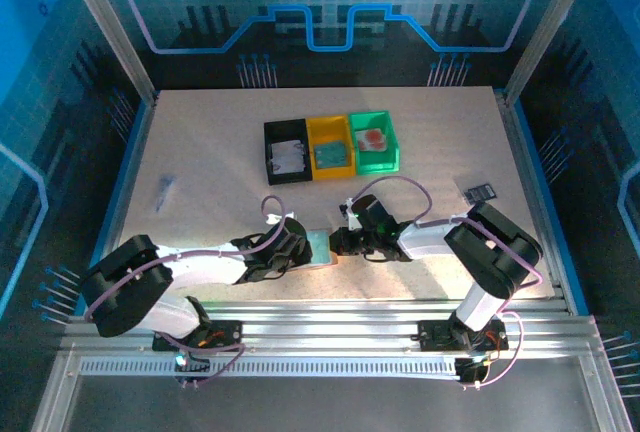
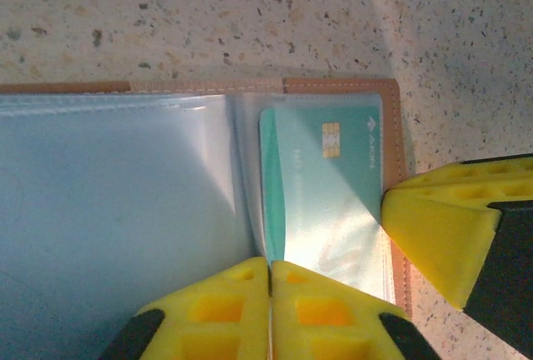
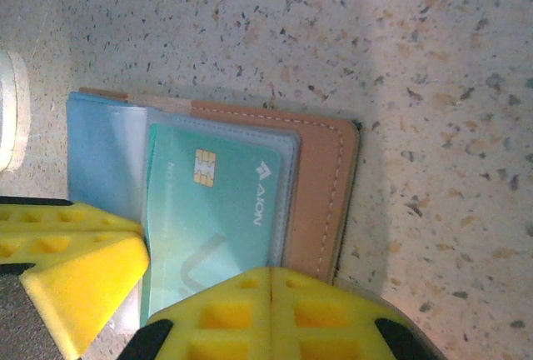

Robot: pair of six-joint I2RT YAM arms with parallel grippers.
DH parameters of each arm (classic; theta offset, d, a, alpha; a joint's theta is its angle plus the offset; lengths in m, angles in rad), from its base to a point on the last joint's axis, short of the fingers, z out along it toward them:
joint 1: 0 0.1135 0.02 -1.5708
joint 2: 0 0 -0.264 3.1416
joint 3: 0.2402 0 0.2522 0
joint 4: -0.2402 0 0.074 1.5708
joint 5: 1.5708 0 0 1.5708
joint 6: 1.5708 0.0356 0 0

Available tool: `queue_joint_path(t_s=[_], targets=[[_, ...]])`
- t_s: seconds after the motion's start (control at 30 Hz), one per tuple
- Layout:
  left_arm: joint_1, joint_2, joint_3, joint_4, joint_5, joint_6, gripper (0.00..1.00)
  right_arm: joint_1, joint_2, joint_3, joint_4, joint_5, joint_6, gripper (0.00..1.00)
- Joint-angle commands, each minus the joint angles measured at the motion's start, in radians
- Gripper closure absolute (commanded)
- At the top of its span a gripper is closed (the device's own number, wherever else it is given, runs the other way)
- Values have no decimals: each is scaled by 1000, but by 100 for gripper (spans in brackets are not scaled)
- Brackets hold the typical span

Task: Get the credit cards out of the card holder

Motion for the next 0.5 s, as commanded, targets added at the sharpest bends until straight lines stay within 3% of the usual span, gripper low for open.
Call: queue_joint_path(t_s=[0.0,0.27,0.47], targets=[[-10,-9,9,165,56,-5,88,72,70,-15,-107,-54,2,100],[-10,1,9,188,60,-6,88,74,79,-20,-58,-89,18,100],[-10,1,7,202,56,-5,98,79,77,-29,-18,-108,30,100]])
